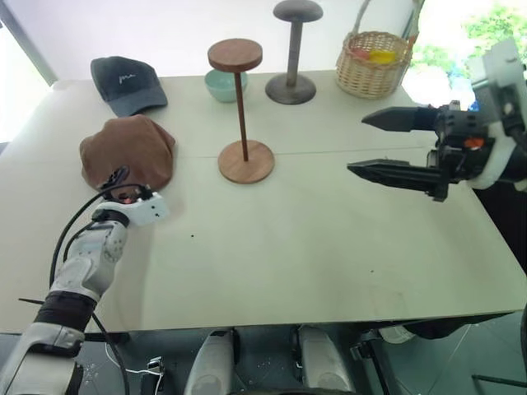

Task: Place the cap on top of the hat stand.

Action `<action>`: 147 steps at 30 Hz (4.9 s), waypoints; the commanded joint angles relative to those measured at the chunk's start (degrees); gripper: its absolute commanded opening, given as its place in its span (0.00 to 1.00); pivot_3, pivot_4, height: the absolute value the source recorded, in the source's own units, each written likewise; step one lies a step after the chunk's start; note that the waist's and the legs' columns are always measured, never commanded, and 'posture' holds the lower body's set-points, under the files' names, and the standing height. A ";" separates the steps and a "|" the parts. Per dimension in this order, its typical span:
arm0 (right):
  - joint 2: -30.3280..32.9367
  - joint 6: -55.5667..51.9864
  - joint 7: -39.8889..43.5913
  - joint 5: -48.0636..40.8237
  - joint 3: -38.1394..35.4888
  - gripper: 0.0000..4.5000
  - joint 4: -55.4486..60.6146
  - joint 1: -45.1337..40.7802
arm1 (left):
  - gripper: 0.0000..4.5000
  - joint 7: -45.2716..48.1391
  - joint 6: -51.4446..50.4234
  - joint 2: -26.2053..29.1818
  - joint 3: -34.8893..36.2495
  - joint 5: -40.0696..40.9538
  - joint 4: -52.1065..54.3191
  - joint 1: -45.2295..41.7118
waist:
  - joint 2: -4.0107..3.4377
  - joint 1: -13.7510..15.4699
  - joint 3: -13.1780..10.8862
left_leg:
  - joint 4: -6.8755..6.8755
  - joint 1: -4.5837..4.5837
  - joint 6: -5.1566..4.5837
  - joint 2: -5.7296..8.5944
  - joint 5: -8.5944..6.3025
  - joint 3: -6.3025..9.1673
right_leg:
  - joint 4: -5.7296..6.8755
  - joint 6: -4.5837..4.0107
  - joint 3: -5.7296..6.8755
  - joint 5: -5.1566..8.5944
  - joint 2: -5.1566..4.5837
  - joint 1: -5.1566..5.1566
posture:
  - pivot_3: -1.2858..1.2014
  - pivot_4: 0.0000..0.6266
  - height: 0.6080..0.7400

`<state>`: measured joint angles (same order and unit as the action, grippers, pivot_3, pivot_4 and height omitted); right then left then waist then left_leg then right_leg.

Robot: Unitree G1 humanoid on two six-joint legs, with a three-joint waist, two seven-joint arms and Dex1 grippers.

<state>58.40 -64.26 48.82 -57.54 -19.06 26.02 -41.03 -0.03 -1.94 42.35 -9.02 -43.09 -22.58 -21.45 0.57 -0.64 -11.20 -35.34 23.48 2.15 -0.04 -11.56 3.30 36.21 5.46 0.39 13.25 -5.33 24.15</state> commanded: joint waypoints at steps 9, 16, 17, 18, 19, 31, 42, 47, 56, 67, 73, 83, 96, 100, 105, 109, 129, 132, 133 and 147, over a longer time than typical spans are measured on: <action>0.32 1.72 -3.59 -3.20 -0.94 1.00 0.09 -2.55 | 0.71 -4.24 6.44 1.77 -2.95 -0.05 -12.99 -8.41 | 0.02 0.02 -0.01 | 0.00 0.02 0.00 0.00 0.00 0.00 | 0.00 0.02 0.00 -0.01 0.00 0.01 | 0.52 0.24 1.00; 1.05 1.96 -4.61 -5.01 -1.47 1.00 0.35 -2.03 | 0.16 -6.07 8.30 3.04 -3.42 0.30 -16.21 -10.65 | 0.11 0.07 -0.03 | 0.00 0.06 0.01 0.00 0.00 0.00 | -0.04 0.05 0.00 -0.01 0.00 0.02 | 0.52 0.24 1.00; 1.25 2.13 -4.53 -4.95 -1.40 1.00 0.35 -1.86 | 0.16 -6.03 8.51 3.39 -3.38 0.51 -16.22 -10.87 | 0.11 0.07 -0.03 | 0.00 0.05 0.01 0.00 0.00 -0.01 | -0.04 0.05 0.00 -0.01 -0.01 0.02 | 0.52 0.24 1.00; 1.52 2.06 -4.43 -4.93 -1.31 1.00 0.13 -1.77 | 0.16 -5.87 8.71 3.92 -3.26 0.67 -15.94 -11.17 | 0.11 0.05 -0.03 | 0.00 0.05 0.01 0.00 0.00 -0.03 | -0.05 0.05 0.00 -0.01 -0.02 0.02 | 0.52 0.24 1.00; 1.72 1.99 -4.36 -4.93 -1.22 1.00 -0.05 -1.73 | 0.16 -5.76 8.87 4.29 -3.18 0.76 -15.76 -11.40 | 0.12 0.01 -0.03 | 0.00 0.05 0.01 0.01 0.00 -0.04 | -0.05 0.06 0.00 -0.01 -0.03 0.02 | 0.52 0.24 1.00; 4.61 5.36 -3.52 -1.70 -1.00 1.00 -3.68 -3.31 | 0.16 -4.79 10.70 11.43 2.19 3.60 -5.85 -14.53 | 0.31 0.05 -0.13 | 0.02 0.13 0.01 0.00 -0.01 -0.05 | -0.08 0.06 -0.01 -0.01 -0.04 0.10 | 0.52 0.24 1.00; 8.31 10.67 2.04 4.75 1.37 1.00 -11.44 -8.18 | 0.16 2.66 15.32 11.26 5.18 11.42 -1.53 -39.46 | 0.38 0.03 -0.18 | -0.24 0.60 0.02 0.03 0.00 -0.04 | -0.18 0.34 0.00 -0.15 -0.02 0.32 | 0.52 0.24 1.00; 7.83 10.78 2.66 5.10 1.64 1.00 -14.07 -10.92 | 0.16 6.11 16.23 3.77 2.74 13.62 -0.41 -48.51 | 0.38 0.01 -0.18 | -0.53 0.81 0.02 0.08 0.00 -0.04 | -0.20 0.52 -0.01 -0.22 -0.04 0.33 | 0.52 0.24 1.00; 7.03 8.12 -0.10 1.77 -2.17 1.00 -10.81 -8.86 | 0.16 13.00 18.45 -3.74 0.02 15.52 8.16 -42.11 | 0.31 -0.34 -0.18 | -0.73 0.81 0.01 0.07 0.00 -0.06 | -0.07 0.55 -0.09 -0.27 -0.03 0.33 | 0.52 0.24 1.00; 6.01 6.26 -4.70 -1.42 -4.29 1.00 -9.38 -7.08 | 0.16 16.45 21.63 -1.00 2.10 16.49 17.91 -32.29 | 0.32 0.14 -0.18 | -0.82 0.88 0.00 0.08 0.01 -0.04 | -0.05 0.55 -0.10 -0.28 -0.01 0.35 | 0.52 0.24 1.00; 6.11 6.40 -4.48 -1.90 -3.45 1.00 -8.89 -6.76 | 0.16 17.32 23.83 0.92 2.50 15.14 23.02 -26.23 | 0.32 0.03 -0.18 | -0.83 0.86 0.00 0.08 0.01 -0.04 | -0.03 0.54 -0.11 -0.28 -0.01 0.34 | 0.52 0.24 1.00; 4.71 5.90 -5.83 -2.61 -2.53 1.00 -8.41 -6.91 | 0.16 16.46 18.25 0.21 4.12 10.58 27.10 -18.21 | 0.31 0.10 -0.17 | -0.87 0.85 -0.01 0.08 0.01 -0.04 | -0.03 0.52 -0.11 -0.29 -0.01 0.31 | 0.52 0.24 1.00; 3.35 5.25 -7.32 -3.11 -1.86 1.00 -8.98 -7.66 | 0.16 15.97 11.42 -1.75 5.37 10.04 28.18 -17.95 | 0.31 0.04 -0.17 | -0.86 0.84 -0.01 0.07 0.01 -0.04 | -0.03 0.52 -0.11 -0.29 0.00 0.31 | 0.52 0.24 1.00; 2.99 5.54 -7.37 -2.82 -1.52 1.00 -9.27 -7.81 | 0.16 15.90 10.32 -1.87 5.70 10.20 27.66 -18.25 | 0.31 0.04 -0.17 | -0.86 0.84 -0.01 0.08 0.01 -0.04 | -0.03 0.53 -0.11 -0.29 0.00 0.31 | 0.52 0.24 1.00; 2.79 5.71 -7.38 -2.65 -1.39 1.00 -9.48 -8.01 | 0.16 16.11 8.08 -2.75 5.82 10.78 27.89 -18.24 | 0.31 0.04 -0.17 | -0.86 0.85 -0.01 0.08 0.01 -0.04 | -0.03 0.53 -0.11 -0.29 0.00 0.31 | 0.52 0.24 1.00; 2.66 5.82 -7.60 -2.52 -1.37 1.00 -9.56 -8.07 | 0.16 16.24 7.13 -3.26 5.85 10.89 28.30 -18.27 | 0.31 0.04 -0.17 | -0.87 0.85 -0.01 0.08 0.01 -0.04 | -0.02 0.53 -0.11 -0.29 0.00 0.31 | 0.52 0.24 1.00; 3.57 9.43 -3.24 3.38 2.11 1.00 -10.52 -5.68 | 0.88 27.36 4.24 4.91 15.36 21.99 35.53 -7.37 | 0.31 -0.13 -0.17 | -0.81 0.81 -0.01 0.05 0.01 -0.03 | -0.03 0.51 -0.11 -0.28 0.02 0.31 | 0.52 0.24 1.00; 3.39 12.33 -1.31 7.13 4.67 1.00 -11.40 -5.44 | 0.88 33.52 -0.32 5.97 19.95 30.99 38.10 -5.06 | 0.31 -0.05 -0.17 | -0.85 0.82 -0.01 0.05 0.01 -0.04 | -0.05 0.45 -0.12 -0.26 0.01 0.31 | 0.52 0.24 1.00; 3.28 14.03 -0.76 9.16 6.12 1.00 -11.28 -5.32 | 0.88 37.20 -2.26 7.00 22.24 35.71 38.69 -4.09 | 0.31 0.03 -0.17 | -0.86 0.82 -0.01 0.05 0.01 -0.04 | -0.05 0.42 -0.12 -0.25 0.00 0.31 | 0.52 0.24 1.00; -13.93 24.89 -11.88 28.21 22.62 1.00 -0.81 -7.65 | 0.88 77.21 -54.47 34.30 37.21 87.59 24.70 -11.37 | 0.28 -0.65 -0.22 | -0.78 0.81 0.00 -0.17 0.00 0.02 | -0.04 0.27 -0.11 -0.17 0.29 0.40 | 0.52 0.24 1.00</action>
<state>45.64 -40.95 39.84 -32.19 3.37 23.50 -47.26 75.01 -54.86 74.58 26.67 42.25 3.47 -31.84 0.85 -1.30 -11.42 -36.12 24.29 2.15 -0.21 -11.56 3.30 36.17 5.72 0.28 13.09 -5.04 24.55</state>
